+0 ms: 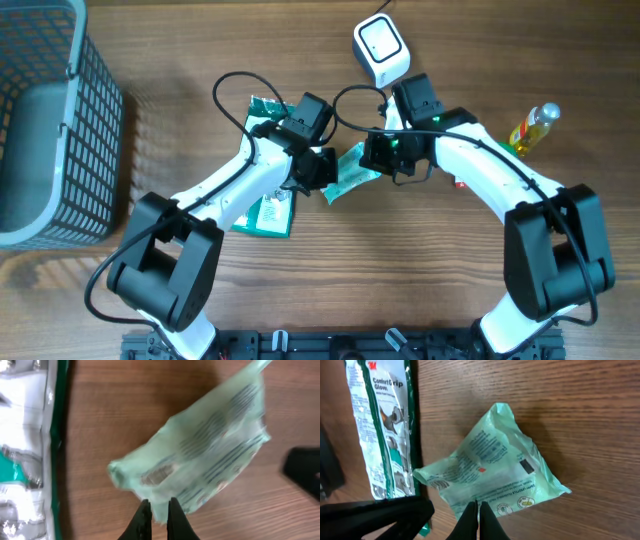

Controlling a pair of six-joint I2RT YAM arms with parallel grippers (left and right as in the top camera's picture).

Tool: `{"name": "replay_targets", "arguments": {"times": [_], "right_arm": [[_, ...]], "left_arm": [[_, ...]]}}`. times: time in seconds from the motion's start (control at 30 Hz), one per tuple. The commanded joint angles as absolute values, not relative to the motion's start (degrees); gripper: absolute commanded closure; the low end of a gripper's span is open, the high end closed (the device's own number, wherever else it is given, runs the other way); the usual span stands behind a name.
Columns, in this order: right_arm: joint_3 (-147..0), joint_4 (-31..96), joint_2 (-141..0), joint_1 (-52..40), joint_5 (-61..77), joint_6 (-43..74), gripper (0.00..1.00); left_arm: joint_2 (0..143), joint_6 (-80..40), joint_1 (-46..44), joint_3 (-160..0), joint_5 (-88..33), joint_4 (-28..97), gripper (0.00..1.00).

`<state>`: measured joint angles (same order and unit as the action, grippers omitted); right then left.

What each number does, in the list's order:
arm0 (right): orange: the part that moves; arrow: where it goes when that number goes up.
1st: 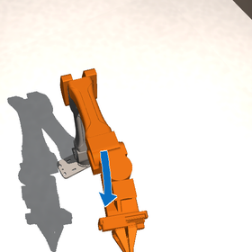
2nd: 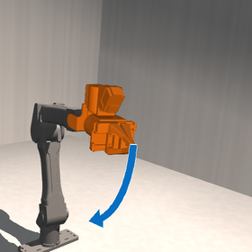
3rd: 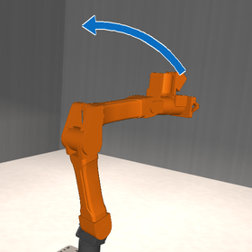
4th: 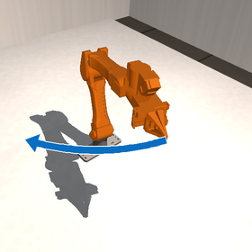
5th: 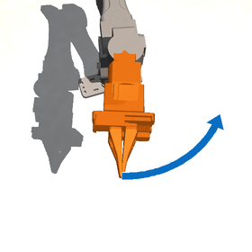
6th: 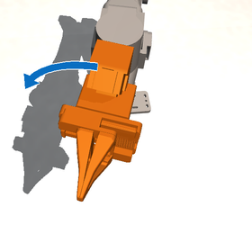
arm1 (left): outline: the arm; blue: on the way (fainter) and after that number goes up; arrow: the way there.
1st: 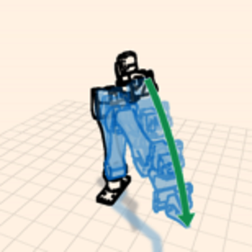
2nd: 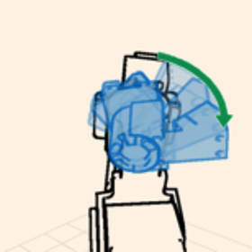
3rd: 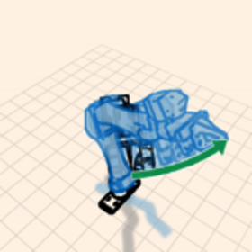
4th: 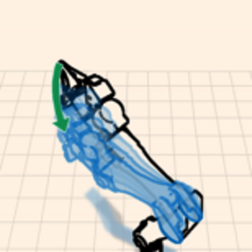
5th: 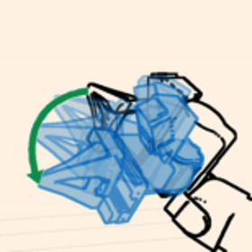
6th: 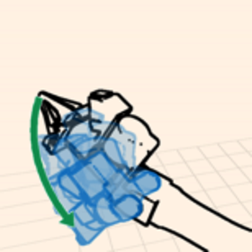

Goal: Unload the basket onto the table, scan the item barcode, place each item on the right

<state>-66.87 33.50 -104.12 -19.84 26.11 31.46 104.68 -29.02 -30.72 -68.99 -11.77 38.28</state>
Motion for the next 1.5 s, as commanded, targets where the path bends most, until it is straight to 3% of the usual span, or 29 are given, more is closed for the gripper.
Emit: {"name": "replay_targets", "arguments": {"times": [0.0, 0.6, 0.77, 1.3, 1.47], "right_arm": [[-64.25, 30.83, -103.31, -20.05, 25.47, 35.59, 0.96], [-55.53, 19.92, -109.25, -20.05, 19.42, 39.75, 0.96], [-55.48, 23.59, -109.71, -19.84, 13.19, 40.88, 0.96], [-57.34, 30.74, -109.43, -17.41, 10.90, 38.72, 0.96], [-63.02, 33.69, -105.01, -16.91, 28.69, 29.54, 0.96]], "left_arm": [[105.73, -29.45, -30.92, -69.34, -10.79, 37.21, 0.96], [119.92, -30.52, -30.00, -69.34, -4.45, 32.29, 0.96], [119.92, -30.52, -29.82, -69.34, -4.43, 32.53, 0.96], [119.92, -30.52, -29.78, -69.34, -4.47, 32.58, 0.96], [119.92, -30.52, -29.78, -69.34, -4.64, 32.51, 0.96]]}}
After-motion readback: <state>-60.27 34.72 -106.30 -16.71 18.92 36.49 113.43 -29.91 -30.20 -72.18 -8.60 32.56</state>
